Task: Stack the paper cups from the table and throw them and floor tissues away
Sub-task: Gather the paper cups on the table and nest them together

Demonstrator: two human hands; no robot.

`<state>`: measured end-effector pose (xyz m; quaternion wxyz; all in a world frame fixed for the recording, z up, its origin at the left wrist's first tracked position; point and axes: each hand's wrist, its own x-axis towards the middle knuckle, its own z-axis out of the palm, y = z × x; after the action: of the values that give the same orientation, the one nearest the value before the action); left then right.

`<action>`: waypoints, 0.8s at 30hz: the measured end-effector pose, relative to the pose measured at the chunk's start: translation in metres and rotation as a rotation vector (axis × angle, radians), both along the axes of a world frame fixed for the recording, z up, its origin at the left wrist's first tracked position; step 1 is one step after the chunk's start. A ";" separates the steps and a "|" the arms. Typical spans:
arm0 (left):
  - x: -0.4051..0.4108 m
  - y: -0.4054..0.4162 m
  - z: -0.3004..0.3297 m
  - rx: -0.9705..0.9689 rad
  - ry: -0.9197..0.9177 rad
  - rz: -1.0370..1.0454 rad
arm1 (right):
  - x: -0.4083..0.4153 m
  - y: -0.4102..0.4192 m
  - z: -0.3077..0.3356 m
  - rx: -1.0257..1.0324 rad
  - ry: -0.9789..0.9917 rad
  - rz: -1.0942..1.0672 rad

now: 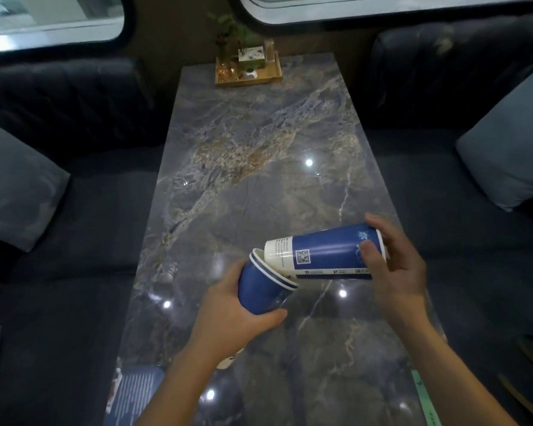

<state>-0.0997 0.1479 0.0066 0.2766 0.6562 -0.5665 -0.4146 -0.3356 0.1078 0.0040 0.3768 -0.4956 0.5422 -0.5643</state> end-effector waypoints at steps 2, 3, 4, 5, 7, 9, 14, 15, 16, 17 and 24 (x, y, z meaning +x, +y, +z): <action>-0.001 -0.001 0.001 -0.013 -0.024 -0.038 | 0.000 0.001 0.002 0.006 0.009 0.038; -0.001 0.000 0.001 -0.017 -0.037 -0.054 | 0.001 0.002 0.004 0.009 0.023 0.059; 0.000 0.001 0.002 -0.016 -0.053 -0.070 | 0.001 0.002 0.005 0.015 0.048 0.080; 0.001 0.002 0.002 -0.013 -0.068 -0.089 | 0.001 0.003 0.005 0.023 0.074 0.102; 0.002 0.004 0.001 -0.004 -0.114 -0.138 | 0.001 0.004 0.004 0.044 0.087 0.154; 0.001 0.006 0.002 -0.004 -0.177 -0.194 | 0.005 0.007 0.005 0.059 0.070 0.197; -0.004 0.008 0.003 -0.041 -0.264 -0.264 | 0.017 0.016 0.003 0.071 0.031 0.263; -0.006 0.009 0.003 -0.044 -0.266 -0.271 | 0.020 0.018 0.001 0.085 0.016 0.270; -0.009 0.009 0.003 -0.047 -0.262 -0.274 | 0.024 0.021 -0.002 0.098 0.003 0.277; -0.013 0.009 0.003 -0.052 -0.255 -0.271 | 0.030 0.025 -0.005 0.114 -0.007 0.288; -0.017 0.016 -0.002 -0.115 -0.306 -0.279 | 0.067 0.052 -0.017 0.111 0.243 0.336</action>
<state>-0.1168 0.1642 0.0050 0.1642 0.6099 -0.7100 -0.3115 -0.2690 0.1596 -0.0133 0.4243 -0.6219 0.5237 -0.3986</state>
